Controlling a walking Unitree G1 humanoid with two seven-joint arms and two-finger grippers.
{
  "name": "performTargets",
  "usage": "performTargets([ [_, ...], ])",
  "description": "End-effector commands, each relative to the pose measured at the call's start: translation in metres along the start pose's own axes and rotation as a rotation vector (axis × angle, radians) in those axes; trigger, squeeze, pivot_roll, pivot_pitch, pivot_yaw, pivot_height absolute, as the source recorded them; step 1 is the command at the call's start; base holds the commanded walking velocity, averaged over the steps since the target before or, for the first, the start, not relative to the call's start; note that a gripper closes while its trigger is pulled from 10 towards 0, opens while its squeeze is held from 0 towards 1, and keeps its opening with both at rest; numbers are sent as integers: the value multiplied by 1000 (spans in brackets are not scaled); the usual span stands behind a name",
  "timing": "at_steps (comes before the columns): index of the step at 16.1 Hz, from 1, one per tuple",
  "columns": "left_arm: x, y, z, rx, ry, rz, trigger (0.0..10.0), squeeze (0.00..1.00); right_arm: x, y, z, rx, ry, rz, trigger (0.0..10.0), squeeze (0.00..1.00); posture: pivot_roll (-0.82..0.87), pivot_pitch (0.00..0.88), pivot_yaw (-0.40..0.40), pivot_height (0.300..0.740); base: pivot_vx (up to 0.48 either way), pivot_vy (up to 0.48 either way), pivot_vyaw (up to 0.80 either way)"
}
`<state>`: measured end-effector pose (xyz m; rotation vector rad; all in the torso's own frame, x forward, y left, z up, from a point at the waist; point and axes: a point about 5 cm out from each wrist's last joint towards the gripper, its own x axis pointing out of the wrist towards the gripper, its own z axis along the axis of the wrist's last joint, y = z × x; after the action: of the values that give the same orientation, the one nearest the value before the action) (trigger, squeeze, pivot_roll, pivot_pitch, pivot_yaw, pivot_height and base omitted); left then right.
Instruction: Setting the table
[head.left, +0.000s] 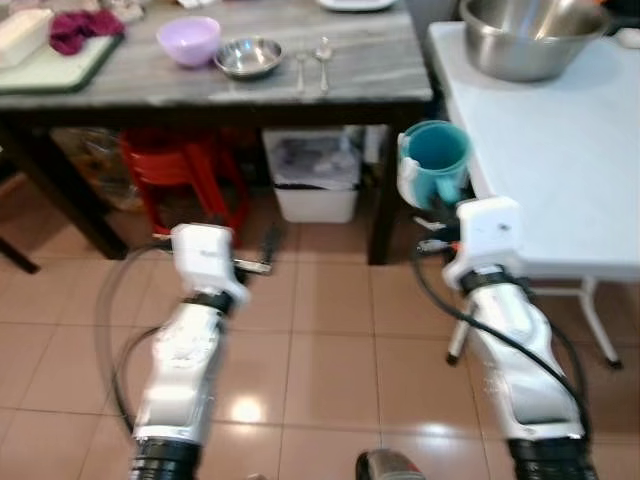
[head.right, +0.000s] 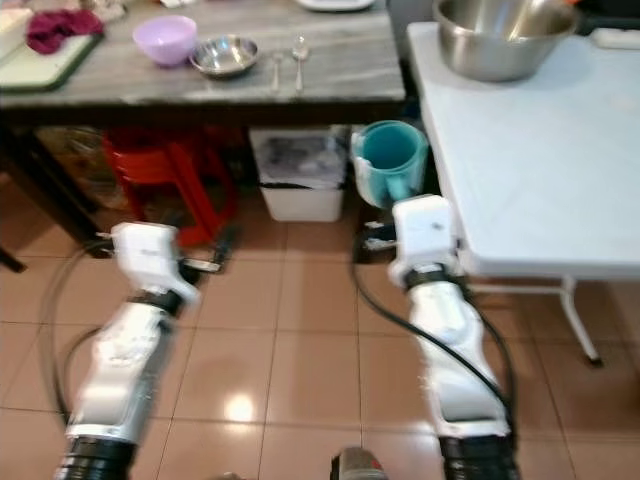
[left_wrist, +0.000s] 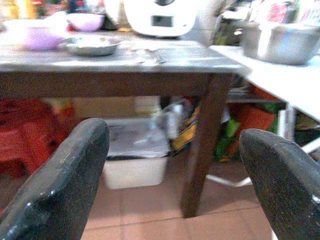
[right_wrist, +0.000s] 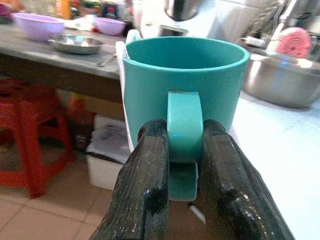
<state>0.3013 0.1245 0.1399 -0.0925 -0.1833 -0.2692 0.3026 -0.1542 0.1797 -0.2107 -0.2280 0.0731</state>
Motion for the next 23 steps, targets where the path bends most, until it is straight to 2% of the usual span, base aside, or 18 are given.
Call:
performTargets([
  [1, -2, 10, 3, 16, -4, 28, 10000, 0, 2, 5, 10, 9, -44, 13, 10000, 0, -151, 183, 32, 740, 480, 0, 0],
  [23, 0, 5, 4, 26, -7, 12, 10000, 0, 4, 2, 13, -3, -57, -7, 10000, 0, -154, 182, 33, 740, 480, 0, 0],
])
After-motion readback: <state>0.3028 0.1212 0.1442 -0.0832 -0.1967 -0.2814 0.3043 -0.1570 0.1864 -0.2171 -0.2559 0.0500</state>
